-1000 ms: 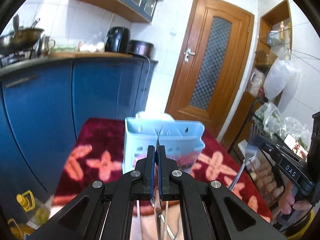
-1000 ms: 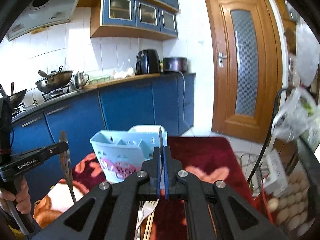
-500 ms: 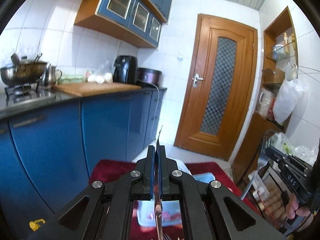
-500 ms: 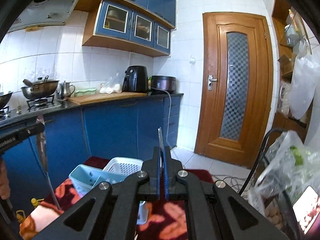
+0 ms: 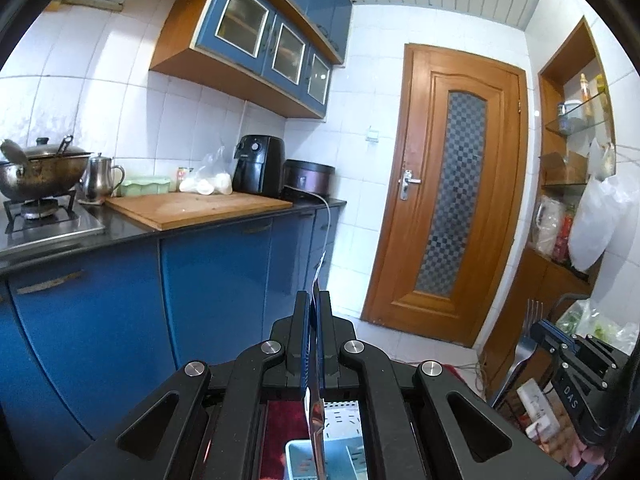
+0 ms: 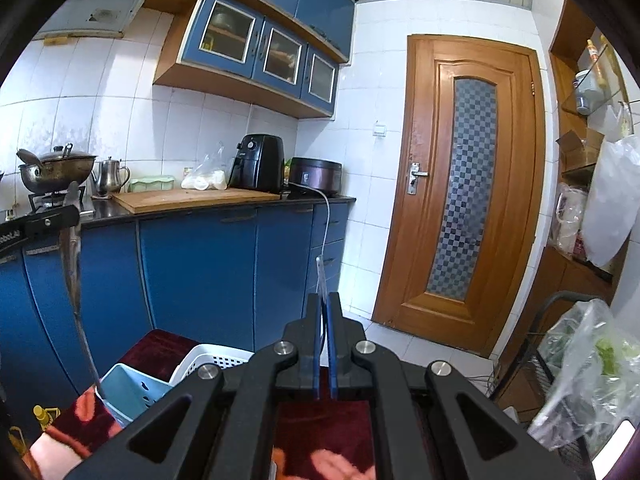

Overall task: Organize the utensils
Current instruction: 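Lower the knife and fork into the blue caddy and open both tools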

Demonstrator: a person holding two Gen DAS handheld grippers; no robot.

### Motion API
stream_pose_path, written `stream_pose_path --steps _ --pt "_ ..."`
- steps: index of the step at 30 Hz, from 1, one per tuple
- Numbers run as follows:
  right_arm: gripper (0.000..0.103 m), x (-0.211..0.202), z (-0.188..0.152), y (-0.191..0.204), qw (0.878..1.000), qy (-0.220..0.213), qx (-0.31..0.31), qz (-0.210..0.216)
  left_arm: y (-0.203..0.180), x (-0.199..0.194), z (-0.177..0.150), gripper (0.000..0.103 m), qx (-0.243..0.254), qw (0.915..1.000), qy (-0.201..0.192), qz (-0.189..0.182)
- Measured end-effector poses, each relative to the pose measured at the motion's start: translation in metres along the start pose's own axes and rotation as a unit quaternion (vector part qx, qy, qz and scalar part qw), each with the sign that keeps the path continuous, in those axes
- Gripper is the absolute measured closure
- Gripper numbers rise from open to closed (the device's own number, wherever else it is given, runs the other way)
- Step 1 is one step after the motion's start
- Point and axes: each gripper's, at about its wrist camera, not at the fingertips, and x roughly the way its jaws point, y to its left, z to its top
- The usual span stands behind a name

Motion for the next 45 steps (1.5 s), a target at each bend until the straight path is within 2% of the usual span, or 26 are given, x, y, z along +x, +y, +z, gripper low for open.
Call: stream_pose_path --steps 4,12,20,32,36,40,42,45 --pt "0.099 0.014 -0.011 0.007 1.0 0.014 -0.006 0.009 0.002 0.025 -0.022 0.101 0.003 0.9997 0.024 0.006" --pt "0.099 0.039 -0.041 0.015 0.998 0.053 -0.008 0.03 0.015 0.058 -0.069 0.101 -0.025 0.9964 0.081 -0.002" --pt "0.098 0.049 -0.062 0.015 0.996 0.076 0.003 0.048 0.015 0.066 -0.099 0.101 -0.021 0.9948 0.099 -0.002" --pt "0.098 0.046 -0.067 0.015 0.993 0.087 0.015 0.073 0.004 0.055 -0.101 0.1 0.005 0.9955 0.094 0.0" --pt "0.097 0.041 -0.06 0.008 0.992 0.086 0.039 0.086 0.004 0.051 -0.099 0.091 -0.003 0.9947 0.103 -0.003" --pt "0.091 0.031 -0.052 0.003 0.992 0.078 0.047 0.089 0.005 0.045 -0.094 0.088 -0.012 0.9931 0.116 -0.011" --pt "0.083 0.023 -0.048 0.002 0.992 0.071 0.048 0.091 0.005 0.04 -0.092 0.085 -0.017 0.9923 0.121 -0.019" --pt "0.082 0.01 -0.043 0.0 0.992 0.063 0.052 0.093 0.005 0.03 -0.088 0.078 -0.019 0.9917 0.124 -0.026"
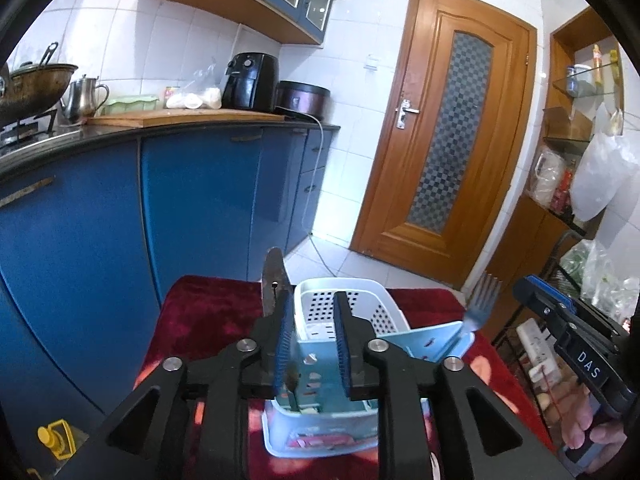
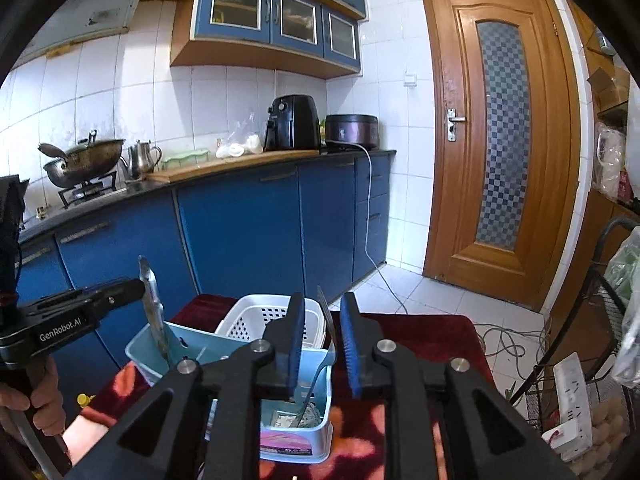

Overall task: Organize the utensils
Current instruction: 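Lower the knife and fork into the blue caddy and open both tools, then withdraw both open tools from the caddy back toward the utensil pile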

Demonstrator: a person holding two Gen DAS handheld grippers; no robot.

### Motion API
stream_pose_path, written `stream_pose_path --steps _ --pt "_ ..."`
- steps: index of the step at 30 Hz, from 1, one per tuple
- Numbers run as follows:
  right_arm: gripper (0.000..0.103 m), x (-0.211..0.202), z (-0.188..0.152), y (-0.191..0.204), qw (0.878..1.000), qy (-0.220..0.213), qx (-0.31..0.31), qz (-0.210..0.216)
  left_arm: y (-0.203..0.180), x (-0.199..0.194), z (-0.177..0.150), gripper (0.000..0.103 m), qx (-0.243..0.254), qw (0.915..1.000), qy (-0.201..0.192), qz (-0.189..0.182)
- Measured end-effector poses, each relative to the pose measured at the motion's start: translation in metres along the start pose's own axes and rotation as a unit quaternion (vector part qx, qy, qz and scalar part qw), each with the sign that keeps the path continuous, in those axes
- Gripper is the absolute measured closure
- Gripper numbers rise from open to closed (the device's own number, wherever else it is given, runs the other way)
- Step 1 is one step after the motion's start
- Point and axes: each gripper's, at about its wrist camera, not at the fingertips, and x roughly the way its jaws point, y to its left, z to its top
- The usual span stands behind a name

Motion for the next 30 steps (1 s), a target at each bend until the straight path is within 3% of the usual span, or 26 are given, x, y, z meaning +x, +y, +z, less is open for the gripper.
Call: stream_pose_path --steps 5,12,21,30 --pt "0.082 -0.021 0.002 0.001 1.0 0.001 0.01 0.009 -0.009 -0.025 0.0 0.075 0.022 0.9997 -0.006 0.001" --pt "0.082 -0.046 -0.011 0.003 0.999 0.036 0.026 0.028 -0.017 -0.056 -0.009 0.072 0.041 0.9991 0.005 0.001" --pt "0.082 -0.065 -0.05 0.011 0.993 0.103 0.028 0.04 -0.02 -0.083 -0.042 0.071 0.041 0.9973 0.061 -0.001" --pt "0.082 -0.061 -0.086 0.012 0.984 0.17 0.032 0.048 -0.018 -0.079 -0.076 0.071 0.044 0.9931 0.108 0.003"
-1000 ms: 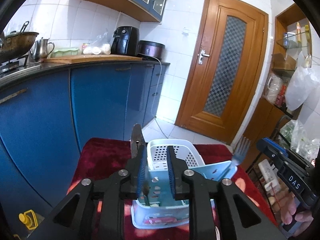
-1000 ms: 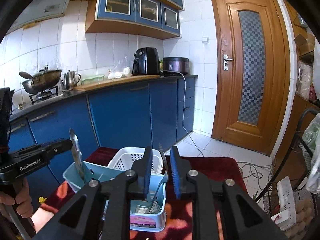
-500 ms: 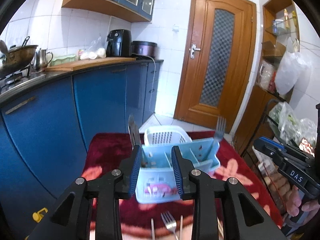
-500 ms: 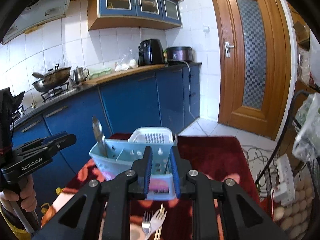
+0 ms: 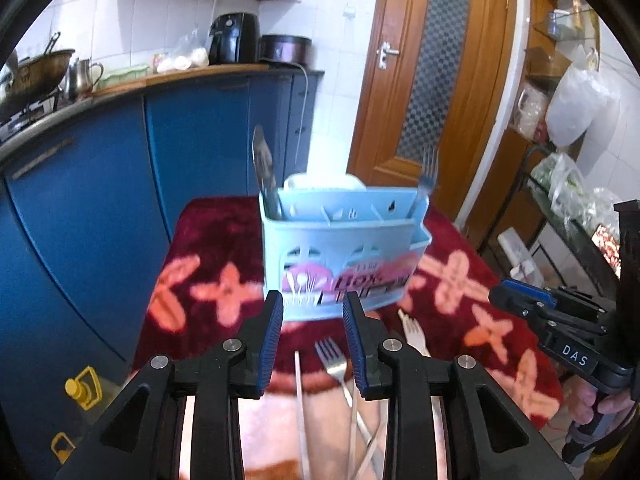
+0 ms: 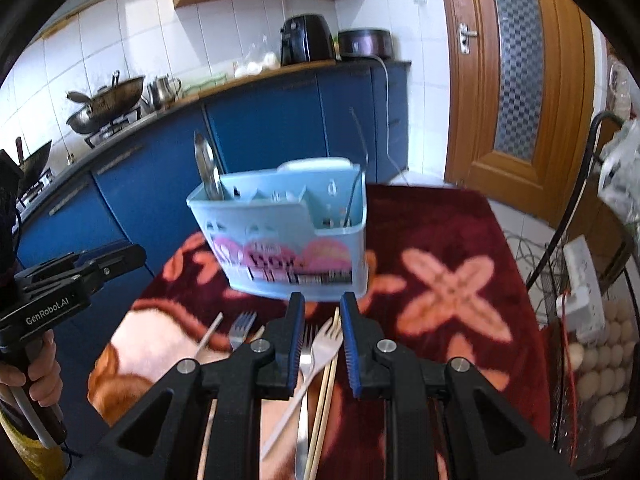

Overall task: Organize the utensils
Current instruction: 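Withdraw both open tools from the caddy back toward the utensil pile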

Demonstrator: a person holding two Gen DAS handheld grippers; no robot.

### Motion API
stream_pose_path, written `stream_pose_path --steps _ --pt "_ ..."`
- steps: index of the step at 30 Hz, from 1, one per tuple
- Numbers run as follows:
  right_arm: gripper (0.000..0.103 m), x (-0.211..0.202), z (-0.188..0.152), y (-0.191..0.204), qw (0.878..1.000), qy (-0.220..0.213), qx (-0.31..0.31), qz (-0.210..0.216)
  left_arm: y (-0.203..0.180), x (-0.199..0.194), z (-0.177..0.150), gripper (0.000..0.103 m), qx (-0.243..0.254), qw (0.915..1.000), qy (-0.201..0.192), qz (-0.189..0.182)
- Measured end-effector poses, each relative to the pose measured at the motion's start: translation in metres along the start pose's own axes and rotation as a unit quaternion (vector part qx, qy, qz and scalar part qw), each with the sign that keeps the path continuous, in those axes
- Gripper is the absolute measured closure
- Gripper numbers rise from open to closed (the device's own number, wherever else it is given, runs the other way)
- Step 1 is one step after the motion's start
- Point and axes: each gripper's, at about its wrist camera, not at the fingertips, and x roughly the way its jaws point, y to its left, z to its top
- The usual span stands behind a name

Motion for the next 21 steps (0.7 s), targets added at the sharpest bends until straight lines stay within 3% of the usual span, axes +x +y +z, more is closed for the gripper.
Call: stream_pose_path --steps 21 --pt "0.082 0.07 -0.043 -0.018 0.986 0.157 0.042 0.028 0.016 0.071 -0.051 0.071 -0.009 0.992 0.125 0.009"
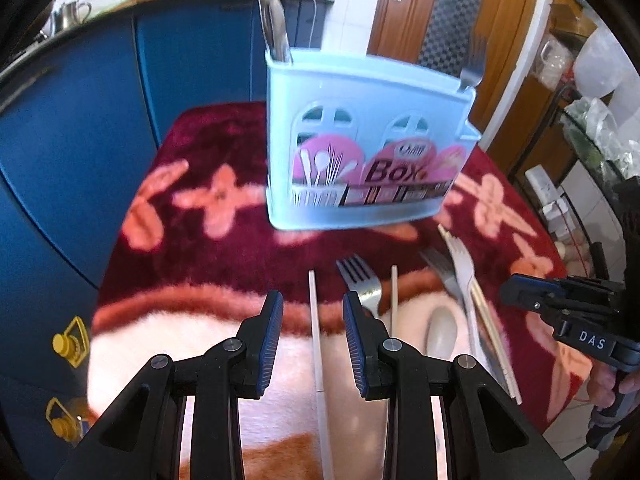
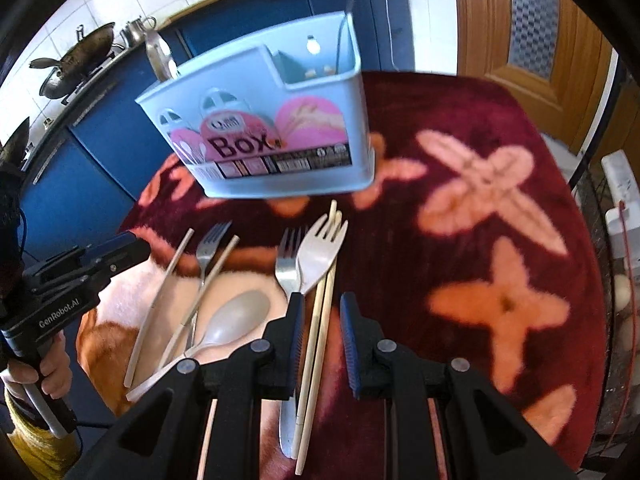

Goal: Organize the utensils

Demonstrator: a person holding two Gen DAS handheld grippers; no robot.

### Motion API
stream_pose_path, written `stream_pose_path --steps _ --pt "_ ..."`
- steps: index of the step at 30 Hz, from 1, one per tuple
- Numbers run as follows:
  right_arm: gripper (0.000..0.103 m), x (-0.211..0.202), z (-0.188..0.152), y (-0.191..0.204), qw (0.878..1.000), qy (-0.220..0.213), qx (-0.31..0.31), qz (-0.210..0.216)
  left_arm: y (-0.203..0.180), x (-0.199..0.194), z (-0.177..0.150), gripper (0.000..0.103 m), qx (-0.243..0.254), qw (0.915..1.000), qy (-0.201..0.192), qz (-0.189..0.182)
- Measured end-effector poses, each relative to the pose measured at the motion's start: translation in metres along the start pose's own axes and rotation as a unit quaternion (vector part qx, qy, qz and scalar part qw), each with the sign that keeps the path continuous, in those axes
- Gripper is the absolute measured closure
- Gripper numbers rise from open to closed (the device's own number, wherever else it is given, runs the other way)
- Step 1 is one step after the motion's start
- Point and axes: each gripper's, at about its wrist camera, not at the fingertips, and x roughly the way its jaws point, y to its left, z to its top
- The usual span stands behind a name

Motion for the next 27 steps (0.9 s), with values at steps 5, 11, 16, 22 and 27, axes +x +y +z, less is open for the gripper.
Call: stream_pose_path --steps 5,11,16,22,27 --pt "0.082 0.015 0.002 -0.007 0.999 0.034 0.018 0.011 0.004 0.013 -0.003 0.071 -0.004 0.9998 0.021 0.003" --pt "0.083 0.027 0.005 -0.013 0.998 0.059 0.032 0.019 0.009 0.025 -0.003 0.071 -0.011 0.9992 0.037 0.001" --pt "0.087 0.029 0.011 -0.019 0.996 0.071 0.039 0.025 0.012 0.031 -0.003 0.071 -0.016 0.9989 0.044 0.002" --pt "0.088 0.03 0.014 -0.012 0.997 0.082 0.005 0.004 0.012 0.036 -0.003 0.071 -0.006 0.9987 0.051 0.002" --pt "0.088 0.041 0.02 -0.001 0.994 0.106 -0.029 -0.023 0.007 0.045 0.0 0.071 0.009 0.9979 0.065 0.004"
